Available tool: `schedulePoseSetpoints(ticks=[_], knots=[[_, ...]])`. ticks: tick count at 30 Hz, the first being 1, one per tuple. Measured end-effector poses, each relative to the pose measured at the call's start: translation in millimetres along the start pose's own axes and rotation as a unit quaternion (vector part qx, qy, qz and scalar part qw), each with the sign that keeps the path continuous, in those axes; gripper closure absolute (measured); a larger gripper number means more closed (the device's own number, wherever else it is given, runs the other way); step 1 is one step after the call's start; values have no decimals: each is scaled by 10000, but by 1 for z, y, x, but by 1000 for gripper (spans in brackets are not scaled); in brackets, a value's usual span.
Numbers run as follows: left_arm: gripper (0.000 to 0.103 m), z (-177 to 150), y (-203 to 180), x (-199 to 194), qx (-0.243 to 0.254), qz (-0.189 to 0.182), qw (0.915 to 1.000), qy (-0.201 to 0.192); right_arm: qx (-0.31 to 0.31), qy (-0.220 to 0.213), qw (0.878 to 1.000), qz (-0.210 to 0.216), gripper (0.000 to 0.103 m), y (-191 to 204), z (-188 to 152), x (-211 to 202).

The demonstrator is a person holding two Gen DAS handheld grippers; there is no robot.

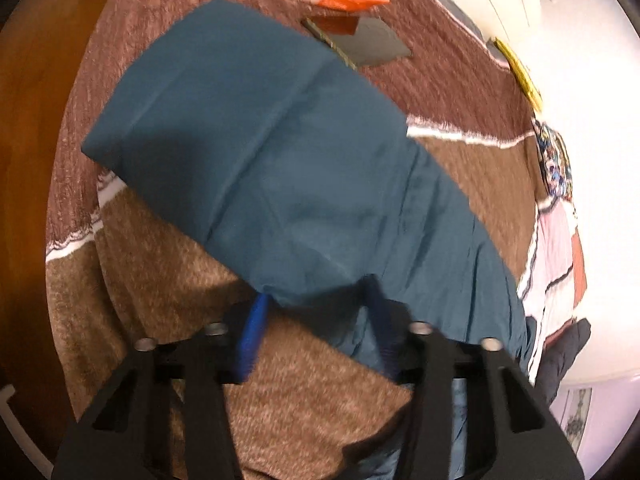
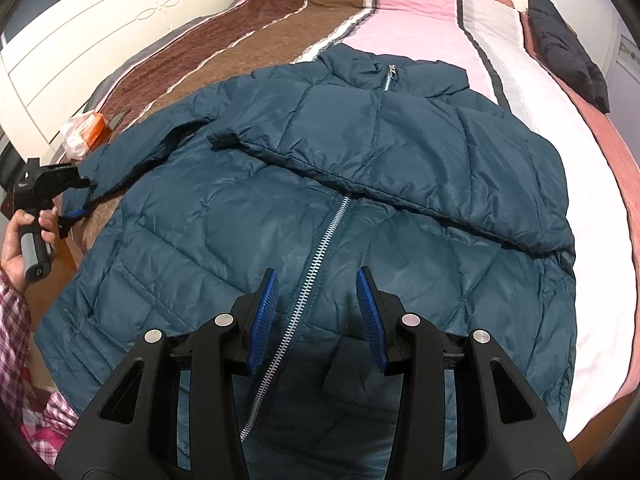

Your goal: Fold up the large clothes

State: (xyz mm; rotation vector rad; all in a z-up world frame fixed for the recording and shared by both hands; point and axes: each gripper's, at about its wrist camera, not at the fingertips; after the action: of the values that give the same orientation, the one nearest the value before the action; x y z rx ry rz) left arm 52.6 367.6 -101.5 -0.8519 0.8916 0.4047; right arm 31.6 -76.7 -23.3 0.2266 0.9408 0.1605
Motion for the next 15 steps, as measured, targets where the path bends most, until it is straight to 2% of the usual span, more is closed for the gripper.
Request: schedulePoseSetpoints(ticks=[4, 7, 11, 15], knots=[[93, 9, -9, -5, 303, 76, 9994, -127, 58, -18, 10000, 15, 62, -4, 1, 0], [97, 12, -21, -19, 670, 210, 9969, -356, 80, -54, 9999, 36, 62, -8, 2, -3], [98, 8, -58, -52, 1503, 451, 9832, -926, 197, -142, 9997, 34, 62, -18, 6, -8], [98, 2, -105, -94, 2301, 262, 9608, -1523, 344, -244, 9991, 33, 62, -30, 9, -14]])
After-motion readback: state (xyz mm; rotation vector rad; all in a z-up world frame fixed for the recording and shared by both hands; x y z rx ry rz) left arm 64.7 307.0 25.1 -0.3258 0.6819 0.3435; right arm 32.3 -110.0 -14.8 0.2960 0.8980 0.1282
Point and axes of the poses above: each gripper's, at about its wrist camera, not at the fingertips, and x roughly the way its jaws point, y to its left, z to its top, and after that the axes turned 15 degrees about x, right-handed
